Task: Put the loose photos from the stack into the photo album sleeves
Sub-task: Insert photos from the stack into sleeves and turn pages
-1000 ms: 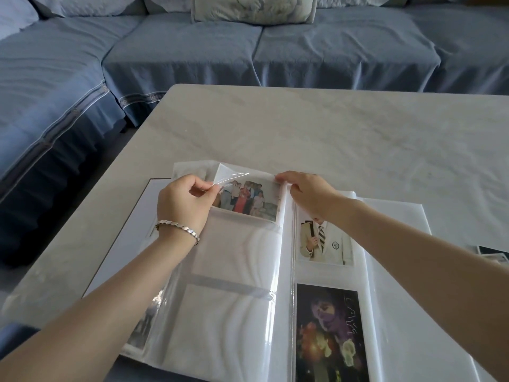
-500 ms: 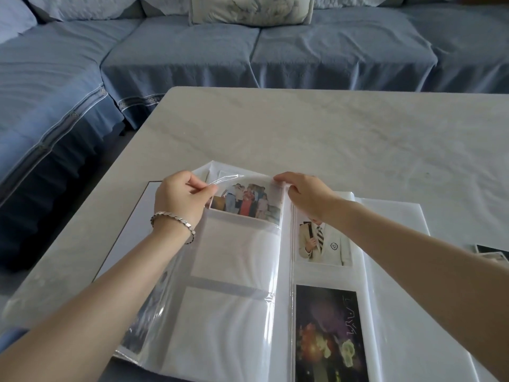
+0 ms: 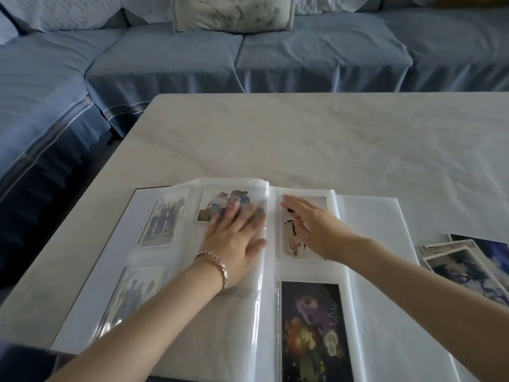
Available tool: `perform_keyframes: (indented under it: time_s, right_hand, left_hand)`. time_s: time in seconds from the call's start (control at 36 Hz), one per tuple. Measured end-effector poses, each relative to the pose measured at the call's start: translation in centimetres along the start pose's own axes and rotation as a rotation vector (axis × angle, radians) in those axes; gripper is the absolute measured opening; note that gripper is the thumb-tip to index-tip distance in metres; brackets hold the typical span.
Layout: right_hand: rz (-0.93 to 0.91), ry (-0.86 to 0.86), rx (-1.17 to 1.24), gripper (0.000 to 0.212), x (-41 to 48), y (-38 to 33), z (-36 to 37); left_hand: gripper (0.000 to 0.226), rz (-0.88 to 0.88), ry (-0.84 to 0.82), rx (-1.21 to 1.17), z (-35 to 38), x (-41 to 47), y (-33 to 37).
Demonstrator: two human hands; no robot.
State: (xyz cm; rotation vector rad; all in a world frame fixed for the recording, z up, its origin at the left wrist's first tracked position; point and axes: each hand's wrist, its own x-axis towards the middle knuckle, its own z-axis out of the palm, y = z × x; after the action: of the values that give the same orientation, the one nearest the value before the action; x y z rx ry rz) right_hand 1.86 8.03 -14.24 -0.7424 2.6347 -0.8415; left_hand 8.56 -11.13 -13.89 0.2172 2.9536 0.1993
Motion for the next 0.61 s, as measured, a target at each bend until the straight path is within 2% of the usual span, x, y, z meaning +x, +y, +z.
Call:
perform_keyframes:
  time_s: [0.08, 0.19, 0.25, 0.31, 0.42, 0.5, 0.61]
  right_hand:
    - [-0.014, 0.073, 0.045, 0.043, -3.1, 0.9, -0.3]
    - [0.019, 0.18, 0.048, 0.032, -7.9, 2.8, -1.4]
    - [0.045, 0.228, -0.017, 0.03, -10.2, 4.0, -2.3]
    - [0.07, 0.346, -0.107, 0.028, -12.3, 5.4, -3.1]
    - [0.283, 0.514, -0.159, 0.025, -15.8, 8.3, -5.1]
    - [0.512, 0.498, -0.149, 0.035, -17.4, 10.3, -6.7]
    - [0.724, 0.322, -0.275, 0.071, -18.4, 12.1, -8.2]
  left_hand:
    - [0.058, -0.179, -0.067, 0.017, -0.3, 0.4, 0.4]
    - [0.061, -0.304, -0.051, 0.127, -0.7, 1.0, 3.4]
    - [0.055, -0.252, 0.005, 0.119, -0.6, 1.2, 5.5]
    - [0.05, -0.1, 0.051, 0.07, -0.2, 1.1, 7.5]
    - [0.047, 0.137, 0.053, -0.052, 1.0, 1.3, 11.4]
    - [0.047, 0.205, 0.009, -0.094, 1.8, 1.7, 13.7]
    - [0.051, 0.228, -0.071, -0.028, 2.2, 2.3, 15.6]
